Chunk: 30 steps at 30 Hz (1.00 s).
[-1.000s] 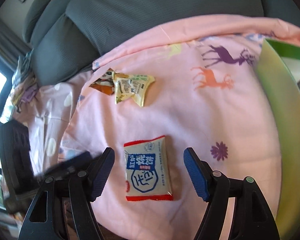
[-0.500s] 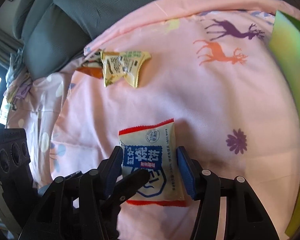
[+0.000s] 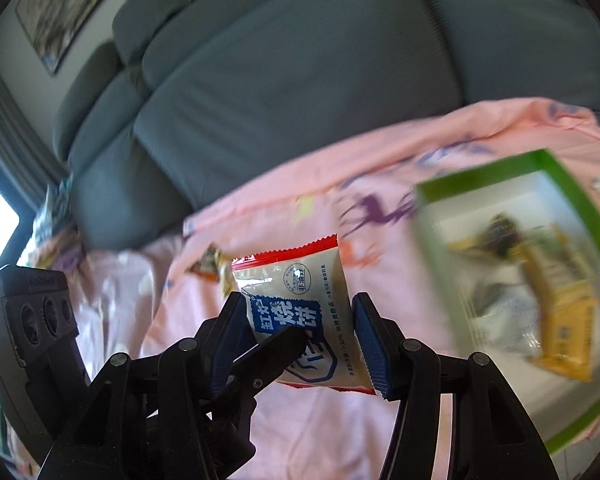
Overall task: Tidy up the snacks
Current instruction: 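Lower the biscuit packet into the green box and open the right gripper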
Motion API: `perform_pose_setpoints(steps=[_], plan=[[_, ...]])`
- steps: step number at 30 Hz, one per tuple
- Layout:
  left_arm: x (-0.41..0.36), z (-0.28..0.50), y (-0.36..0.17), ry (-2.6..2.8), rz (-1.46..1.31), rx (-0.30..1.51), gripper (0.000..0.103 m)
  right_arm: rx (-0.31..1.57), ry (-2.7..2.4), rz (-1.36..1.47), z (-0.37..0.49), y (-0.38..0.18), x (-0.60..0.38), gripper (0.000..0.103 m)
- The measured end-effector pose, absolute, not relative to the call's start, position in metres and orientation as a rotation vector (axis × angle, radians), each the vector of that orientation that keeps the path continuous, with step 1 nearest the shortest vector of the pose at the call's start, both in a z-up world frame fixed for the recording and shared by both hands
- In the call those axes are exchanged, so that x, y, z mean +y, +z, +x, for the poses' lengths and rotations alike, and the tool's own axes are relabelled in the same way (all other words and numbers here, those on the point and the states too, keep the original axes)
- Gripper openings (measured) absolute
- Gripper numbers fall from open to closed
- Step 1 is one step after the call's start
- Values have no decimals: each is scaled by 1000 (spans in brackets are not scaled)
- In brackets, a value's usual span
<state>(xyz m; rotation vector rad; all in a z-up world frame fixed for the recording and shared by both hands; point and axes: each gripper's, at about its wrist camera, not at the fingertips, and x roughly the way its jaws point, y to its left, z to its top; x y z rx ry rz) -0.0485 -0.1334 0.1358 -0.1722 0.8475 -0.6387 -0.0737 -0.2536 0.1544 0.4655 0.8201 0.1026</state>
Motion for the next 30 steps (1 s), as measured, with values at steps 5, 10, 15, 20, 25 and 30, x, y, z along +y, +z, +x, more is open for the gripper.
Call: perform_pose_setpoints(steps=[5, 10, 15, 20, 25, 30], plan=[[-183, -49, 144, -726, -140, 823, 32, 747, 34, 512, -92, 166, -297, 58], [-222, -49, 141, -791, -110, 834, 32, 718, -46, 566, -106, 165, -337, 58], [-262, -49, 134, -837, -75, 865, 32, 718, -102, 623, -114, 155, -368, 58], [-287, -49, 124, -870, -65, 913, 32, 735, -158, 674, -122, 144, -394, 58], [-306, -50, 113, -878, -46, 957, 32, 773, -212, 702, -124, 131, -411, 58], [-313, -51, 105, -876, -43, 989, 32, 808, -246, 732, -125, 120, -420, 58]])
